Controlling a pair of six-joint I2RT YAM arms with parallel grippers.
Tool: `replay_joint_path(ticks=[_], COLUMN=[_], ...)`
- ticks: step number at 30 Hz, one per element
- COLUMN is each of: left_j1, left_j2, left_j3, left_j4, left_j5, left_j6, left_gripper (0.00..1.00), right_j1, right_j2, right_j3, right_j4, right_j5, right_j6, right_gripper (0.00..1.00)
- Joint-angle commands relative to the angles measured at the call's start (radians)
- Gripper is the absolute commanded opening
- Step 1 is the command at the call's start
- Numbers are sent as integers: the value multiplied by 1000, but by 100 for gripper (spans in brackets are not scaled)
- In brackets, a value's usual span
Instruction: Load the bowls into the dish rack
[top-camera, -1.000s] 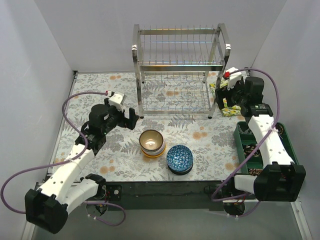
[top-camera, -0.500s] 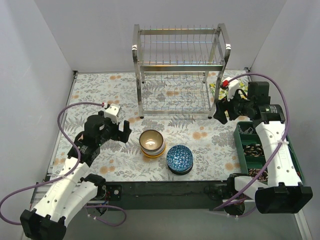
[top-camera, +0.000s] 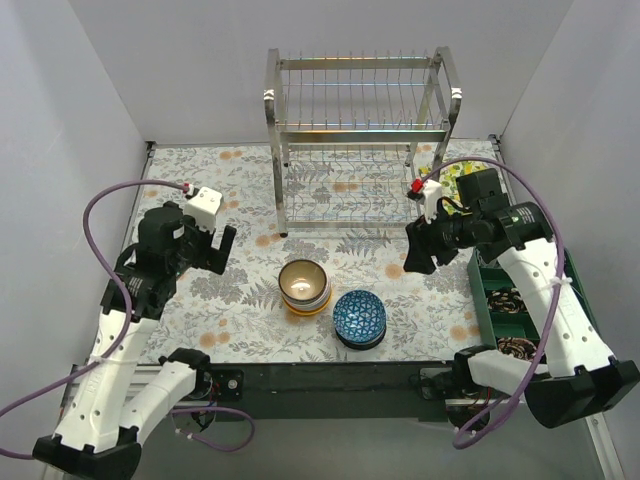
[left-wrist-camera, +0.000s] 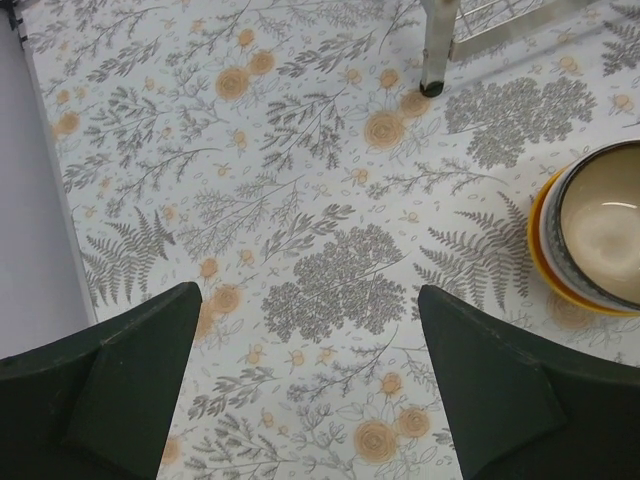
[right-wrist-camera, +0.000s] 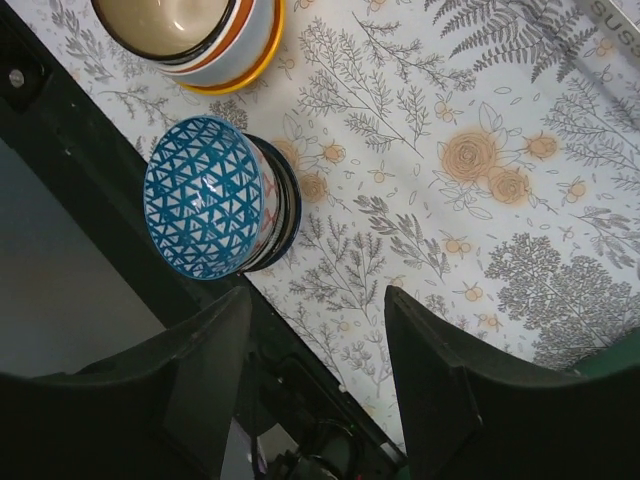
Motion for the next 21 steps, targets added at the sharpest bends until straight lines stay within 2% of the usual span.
replay_joint_path(ticks=[1, 5, 8, 10, 12, 16, 21], left_j1=[19, 81, 115, 157, 177, 235, 266], left_j2=[-49, -112, -155, -156, -151, -137, -172], left_j3=[40, 15, 4, 41, 70, 139, 133], left_j4=[-94, -77, -68, -57, -58, -71, -94], left_j5=[-95, -109, -99, -98, -89, -26, 8], left_j6=[71, 91, 92, 68, 60, 32, 22], left_gripper=[92, 94, 94, 95, 96, 96, 96], right_j1=[25, 45, 83, 95, 103, 129, 166], right_j2=[72, 164, 144, 123, 114, 97, 109], right_j3=[59, 15, -144, -250, -289, -332, -303], right_j4=[-10, 2, 39, 50, 51, 82, 94], right_j5=[-20, -61, -98, -60, -59, -63, -98], right_j6=[154, 193, 208, 225, 225, 223, 220], right_gripper=[63, 63, 59, 55, 53, 47, 46])
